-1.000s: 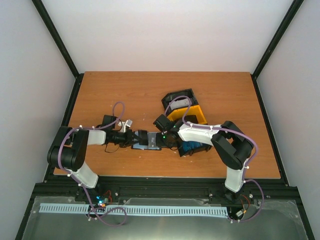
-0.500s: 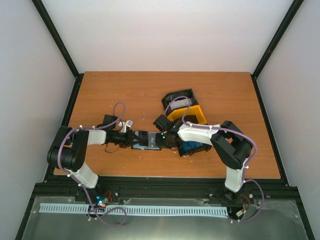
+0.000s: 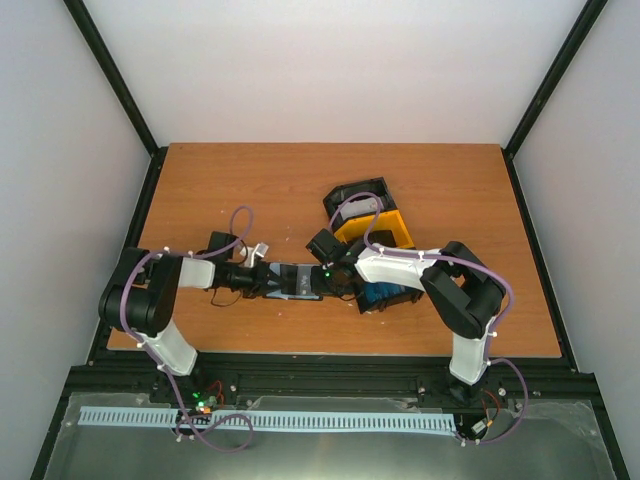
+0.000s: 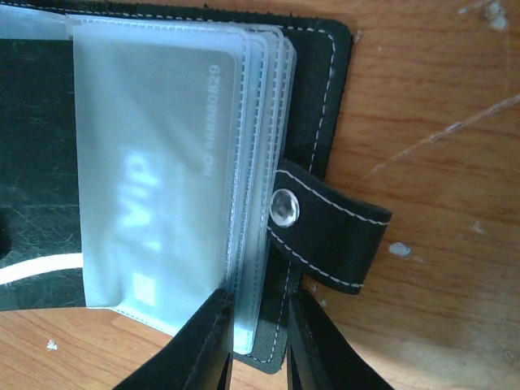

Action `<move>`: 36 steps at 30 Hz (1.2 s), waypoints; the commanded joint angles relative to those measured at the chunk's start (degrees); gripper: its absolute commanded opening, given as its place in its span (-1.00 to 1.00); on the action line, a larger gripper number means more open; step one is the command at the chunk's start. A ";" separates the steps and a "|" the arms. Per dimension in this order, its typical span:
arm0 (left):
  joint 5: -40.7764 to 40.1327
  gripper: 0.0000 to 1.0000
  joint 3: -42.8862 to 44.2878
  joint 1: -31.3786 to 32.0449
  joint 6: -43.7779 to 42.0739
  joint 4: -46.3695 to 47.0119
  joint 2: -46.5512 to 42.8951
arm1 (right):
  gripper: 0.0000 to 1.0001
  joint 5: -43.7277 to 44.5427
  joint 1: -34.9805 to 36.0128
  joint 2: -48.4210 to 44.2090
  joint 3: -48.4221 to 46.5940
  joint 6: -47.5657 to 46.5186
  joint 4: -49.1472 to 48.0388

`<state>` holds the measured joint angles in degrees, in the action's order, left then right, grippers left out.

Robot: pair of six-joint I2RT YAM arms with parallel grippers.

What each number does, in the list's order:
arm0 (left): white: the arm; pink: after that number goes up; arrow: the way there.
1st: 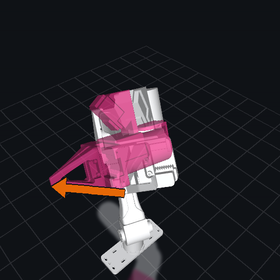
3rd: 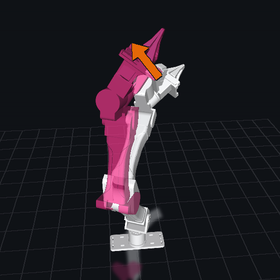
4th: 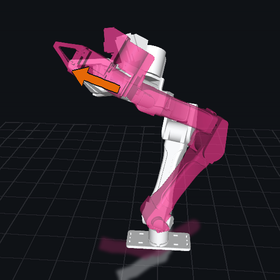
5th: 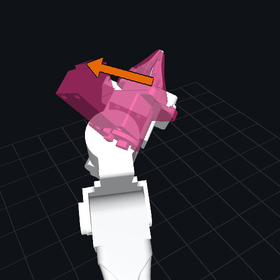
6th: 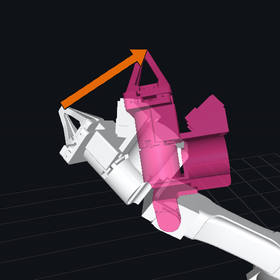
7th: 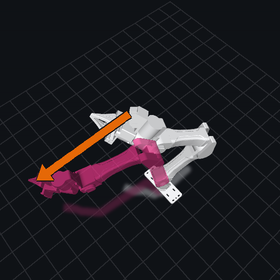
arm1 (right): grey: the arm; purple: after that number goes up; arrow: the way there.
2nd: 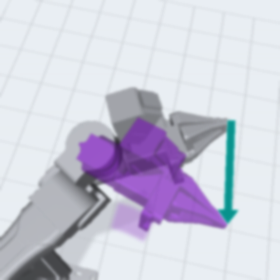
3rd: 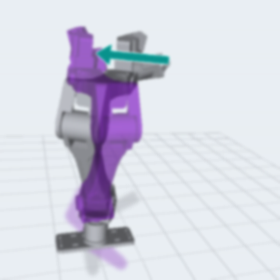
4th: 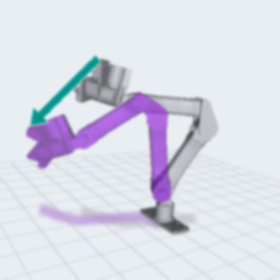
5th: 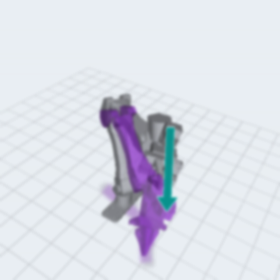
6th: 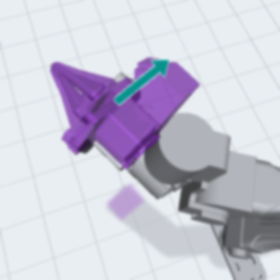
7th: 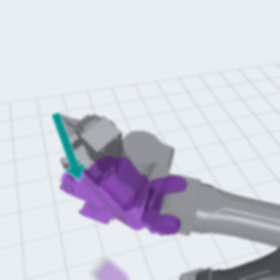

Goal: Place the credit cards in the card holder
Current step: Insert the credit card into the card holder.

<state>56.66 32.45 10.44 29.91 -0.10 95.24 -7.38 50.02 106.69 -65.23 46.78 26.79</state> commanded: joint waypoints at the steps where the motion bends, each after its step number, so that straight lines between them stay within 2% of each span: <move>1: 1.87 -0.99 1.08 1.49 0.34 1.20 2.29 | -0.61 -0.27 0.61 1.38 0.11 0.59 -0.62; 7: 1.14 -0.92 5.29 1.93 -1.41 -2.20 6.09 | -0.61 -0.18 0.61 1.36 0.07 0.54 -0.61; 13: -2.23 -0.64 8.45 2.16 -3.16 -6.74 6.65 | -0.61 0.10 0.61 1.21 0.09 0.59 -0.69; 17: -6.14 -0.37 9.66 3.35 -3.75 -11.28 5.48 | -0.61 0.17 0.61 1.12 0.21 0.68 -0.83; 25: -16.10 -0.17 11.82 5.30 -4.40 -18.57 2.11 | -0.62 0.27 0.61 1.05 0.60 0.79 -1.27; 32: -22.19 -0.12 15.45 6.01 -5.30 -22.40 2.70 | -0.62 0.43 0.60 1.05 0.93 0.76 -1.38; 36: -24.17 -0.22 15.79 6.59 -5.02 -22.88 3.44 | -0.62 0.47 0.61 1.03 0.90 0.76 -1.56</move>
<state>40.23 47.53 16.64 26.17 -19.29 97.95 -7.38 50.02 106.78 -65.19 46.98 26.55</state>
